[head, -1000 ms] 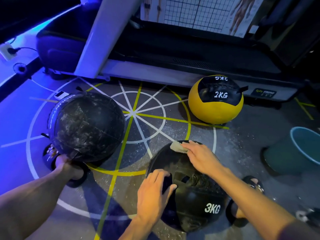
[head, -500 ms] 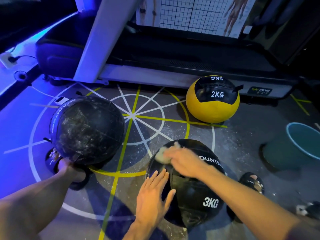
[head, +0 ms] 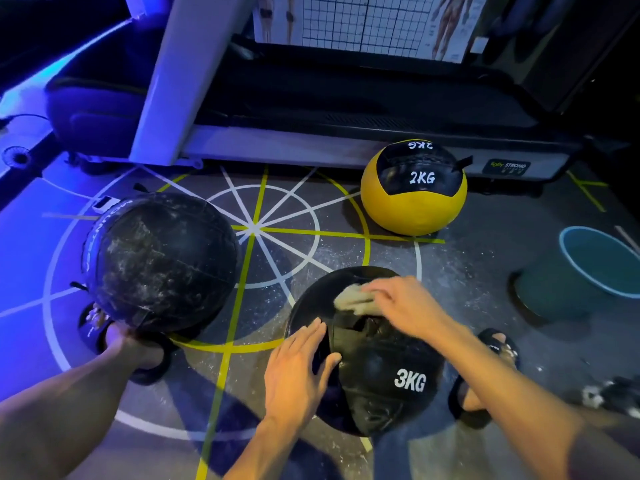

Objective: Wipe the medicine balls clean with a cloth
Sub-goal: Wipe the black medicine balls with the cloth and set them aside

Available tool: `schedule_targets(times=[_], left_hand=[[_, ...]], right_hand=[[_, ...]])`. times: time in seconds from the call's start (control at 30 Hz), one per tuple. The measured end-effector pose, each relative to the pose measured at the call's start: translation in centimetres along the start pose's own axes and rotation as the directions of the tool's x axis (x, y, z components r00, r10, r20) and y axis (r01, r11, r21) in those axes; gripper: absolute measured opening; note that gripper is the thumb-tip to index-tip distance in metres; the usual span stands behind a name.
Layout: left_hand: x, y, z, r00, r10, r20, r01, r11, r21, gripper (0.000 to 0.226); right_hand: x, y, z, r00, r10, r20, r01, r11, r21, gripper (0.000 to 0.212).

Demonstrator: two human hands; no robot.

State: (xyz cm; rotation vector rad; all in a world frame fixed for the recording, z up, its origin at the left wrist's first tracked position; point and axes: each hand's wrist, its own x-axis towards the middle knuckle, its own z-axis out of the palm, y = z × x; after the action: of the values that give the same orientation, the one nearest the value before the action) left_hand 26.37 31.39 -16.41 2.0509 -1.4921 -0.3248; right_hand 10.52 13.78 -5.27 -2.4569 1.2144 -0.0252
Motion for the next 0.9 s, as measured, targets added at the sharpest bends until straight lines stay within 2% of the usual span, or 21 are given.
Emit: schedule_targets(times=[0.03,0.1,0.2,0.27,0.33,0.4,0.47,0.53,0.6,0.67,0.73,0.77,0.83,0.87,0.9], left_hand=[[0.4,0.0,-0.1,1.000,-0.008,0.009,0.008,1.000,-0.019,0.062],[1.4,-0.1,-0.5,1.000,-0.002,0.017,0.003,0.999,-0.041,0.064],[3.1,-0.1,-1.3,0.999,-0.003,0.044,0.004,1.000,-0.025,0.066],[3.9,0.1,-1.9,0.997,-0.014,0.073,0.014,1.000,0.003,0.067],[4.5,0.9,-2.6,0.995,-0.028,0.091,0.026,0.999,0.028,0.065],[5.4,1.8,-3.2,0.993,-0.050,0.110,0.046,0.998,0.039,0.064],[6.8,2.7,-3.6,0.987,-0.050,0.152,0.042,0.998,0.054,0.065],[8.6,3.2,-3.6,0.975,-0.010,0.223,-0.007,0.997,0.072,0.069],[10.6,3.6,-3.6,0.939,0.028,0.342,-0.048,0.998,0.048,0.075],[12.2,4.1,-3.7,0.897,0.005,0.442,-0.004,1.000,-0.002,0.076],[13.4,4.4,-3.7,0.888,-0.007,0.459,0.003,1.000,0.010,0.073],[13.7,4.5,-3.7,0.892,-0.002,0.453,-0.019,0.999,0.041,0.071],[14.3,4.4,-4.0,0.897,-0.007,0.442,-0.028,0.997,0.074,0.066],[14.4,4.2,-4.2,0.893,-0.021,0.450,-0.013,0.997,0.072,0.066],[14.3,4.0,-4.2,0.888,-0.033,0.459,0.000,0.997,0.071,0.067]], right_hand=[[-0.3,1.1,-0.3,0.994,0.071,-0.087,-0.070,0.997,0.008,0.039],[-1.6,1.5,0.2,0.986,0.097,-0.136,-0.091,0.995,0.047,0.043],[-4.7,-0.9,3.5,0.968,-0.159,-0.194,0.149,0.987,-0.063,0.050],[-7.0,-1.1,5.7,0.924,-0.357,-0.135,0.326,0.922,-0.209,0.051],[-8.3,0.7,6.4,0.906,-0.394,-0.151,0.349,0.901,-0.256,0.054],[-8.8,3.7,6.1,0.920,-0.278,-0.275,0.237,0.956,-0.174,0.052],[-9.1,6.0,5.4,0.933,0.026,-0.358,-0.022,1.000,0.015,0.057],[-9.4,6.2,5.4,0.889,0.305,-0.342,-0.230,0.943,0.242,0.056],[-9.2,4.8,6.6,0.834,0.416,-0.363,-0.278,0.884,0.375,0.053],[-8.7,1.8,8.2,0.777,0.427,-0.463,-0.223,0.874,0.432,0.052],[-8.2,-1.1,10.9,0.772,0.305,-0.558,-0.112,0.929,0.352,0.053],[-8.2,-2.1,12.1,0.803,0.182,-0.567,-0.032,0.964,0.264,0.053],[-8.7,-2.4,13.9,0.864,-0.152,-0.481,0.151,0.988,-0.041,0.062],[-9.0,-1.6,13.9,0.870,-0.289,-0.400,0.251,0.957,-0.146,0.067],[-9.2,-0.4,13.3,0.868,-0.359,-0.344,0.309,0.932,-0.191,0.065]])
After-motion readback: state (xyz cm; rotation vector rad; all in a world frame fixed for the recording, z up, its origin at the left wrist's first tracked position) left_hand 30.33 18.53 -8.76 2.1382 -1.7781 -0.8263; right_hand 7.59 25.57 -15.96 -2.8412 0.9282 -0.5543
